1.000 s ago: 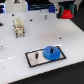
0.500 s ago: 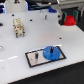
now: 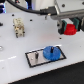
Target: Insert the blue gear onto the right peg, followed by the red gear
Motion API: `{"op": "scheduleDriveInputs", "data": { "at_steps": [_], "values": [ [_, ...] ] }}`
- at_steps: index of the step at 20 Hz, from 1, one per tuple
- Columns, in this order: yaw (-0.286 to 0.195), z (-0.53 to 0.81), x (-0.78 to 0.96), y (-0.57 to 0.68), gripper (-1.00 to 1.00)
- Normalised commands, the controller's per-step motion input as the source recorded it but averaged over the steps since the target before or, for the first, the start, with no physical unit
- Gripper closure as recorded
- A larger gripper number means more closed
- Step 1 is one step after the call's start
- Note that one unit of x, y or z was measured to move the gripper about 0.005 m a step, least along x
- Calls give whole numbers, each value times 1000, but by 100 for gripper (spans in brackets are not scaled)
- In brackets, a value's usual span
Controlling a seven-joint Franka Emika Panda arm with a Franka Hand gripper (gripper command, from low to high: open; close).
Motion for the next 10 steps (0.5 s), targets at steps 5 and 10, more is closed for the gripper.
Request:
{"op": "scheduleDriveInputs", "data": {
  "at_steps": [5, 10],
  "values": [
    [0, 6, 600, -275, 100],
    [0, -19, 224, -268, 100]
  ]
}}
